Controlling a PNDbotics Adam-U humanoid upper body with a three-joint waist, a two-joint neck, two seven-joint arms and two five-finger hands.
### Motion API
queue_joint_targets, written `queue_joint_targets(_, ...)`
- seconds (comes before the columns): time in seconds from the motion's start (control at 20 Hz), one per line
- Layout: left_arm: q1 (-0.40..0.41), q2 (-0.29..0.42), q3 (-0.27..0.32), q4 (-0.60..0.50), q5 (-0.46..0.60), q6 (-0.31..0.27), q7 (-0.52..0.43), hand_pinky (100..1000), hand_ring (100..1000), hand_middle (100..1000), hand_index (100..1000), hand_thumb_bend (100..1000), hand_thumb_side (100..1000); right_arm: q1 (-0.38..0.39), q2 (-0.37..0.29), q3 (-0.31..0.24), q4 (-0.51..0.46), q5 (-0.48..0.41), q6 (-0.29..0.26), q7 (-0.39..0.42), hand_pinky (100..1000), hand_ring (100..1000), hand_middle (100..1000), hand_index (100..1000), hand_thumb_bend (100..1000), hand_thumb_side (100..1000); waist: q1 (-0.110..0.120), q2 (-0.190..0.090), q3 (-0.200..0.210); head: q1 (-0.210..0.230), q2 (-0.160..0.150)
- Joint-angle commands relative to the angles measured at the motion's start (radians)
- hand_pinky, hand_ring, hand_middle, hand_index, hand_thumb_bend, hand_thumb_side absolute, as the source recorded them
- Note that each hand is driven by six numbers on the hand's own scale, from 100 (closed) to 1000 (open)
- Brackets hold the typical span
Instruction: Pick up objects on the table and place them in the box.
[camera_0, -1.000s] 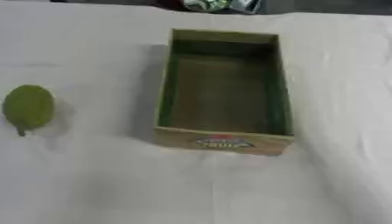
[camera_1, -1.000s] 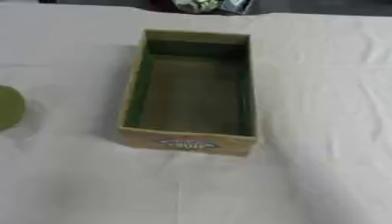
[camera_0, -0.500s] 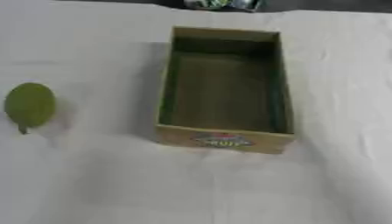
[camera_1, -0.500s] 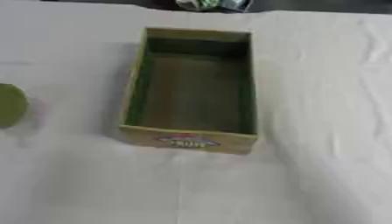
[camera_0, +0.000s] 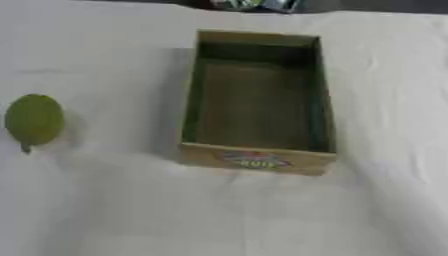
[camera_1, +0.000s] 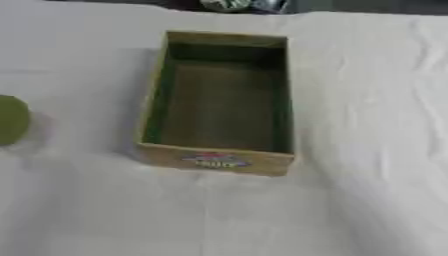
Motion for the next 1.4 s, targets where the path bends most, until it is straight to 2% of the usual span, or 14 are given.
queue_joint_targets(0.05,-0.025,0.051,-0.021,-0.003,0.026,-0.011,-0.04,980,888,866,971,417,883,-0.013,-0.031,-0.003,-0.016,-0.007,-0.002,0.006,850,771,592,825,100,422,0.006,-0.019,-0.002,0.006,-0.007)
queue_joint_targets(0.4,-0.085,0.054,-0.072,0.017,0.082,-0.047,-0.138,985,907,886,976,417,886,-0.015,-0.029,0.001,-0.016,-0.012,-0.002,0.012,851,770,590,825,100,425,0.006,-0.02,-0.008,0.018,-0.011)
queue_joint_targets(0.55,-0.117,0.049,-0.084,0.048,0.091,-0.034,-0.161,991,909,884,980,481,808,-0.016,-0.028,0.003,-0.016,-0.014,-0.001,0.015,851,770,589,825,100,428,0.006,-0.02,-0.01,0.022,-0.014)
queue_joint_targets(0.6,-0.128,0.046,-0.087,0.062,0.085,-0.022,-0.166,993,907,879,978,530,732,-0.016,-0.027,0.003,-0.016,-0.015,-0.001,0.016,852,770,588,825,100,431,0.006,-0.02,-0.011,0.024,-0.015)
queue_joint_targets(0.7,-0.15,0.039,-0.095,0.089,0.065,0.007,-0.163,995,907,878,976,547,706,-0.016,-0.026,0.003,-0.016,-0.015,0.0,0.017,852,770,588,825,100,432,0.007,-0.02,-0.013,0.027,-0.015)
queue_joint_targets(0.8,-0.167,0.033,-0.099,0.112,0.044,0.028,-0.155,1000,908,875,975,594,642,-0.016,-0.025,0.004,-0.016,-0.016,0.0,0.017,853,770,587,825,100,438,0.008,-0.02,-0.014,0.029,-0.016)
queue_joint_targets(0.95,-0.207,0.011,-0.11,0.163,0.022,0.049,-0.144,1000,911,879,975,575,633,-0.018,-0.022,0.006,-0.016,-0.018,0.002,0.019,855,771,585,826,100,444,0.009,-0.02,-0.017,0.033,-0.017)
queue_joint_targets(1.15,-0.254,-0.01,-0.125,0.221,0.013,0.052,-0.15,1000,912,880,977,582,636,-0.019,-0.02,0.007,-0.016,-0.02,0.003,0.021,856,771,584,826,100,448,0.009,-0.019,-0.02,0.038,-0.017)
queue_joint_targets(1.4,-0.331,-0.057,-0.143,0.32,0.021,0.05,-0.182,984,911,879,977,533,653,-0.022,-0.016,0.008,-0.016,-0.022,0.005,0.023,856,771,583,826,100,451,0.009,-0.019,-0.025,0.048,-0.017)
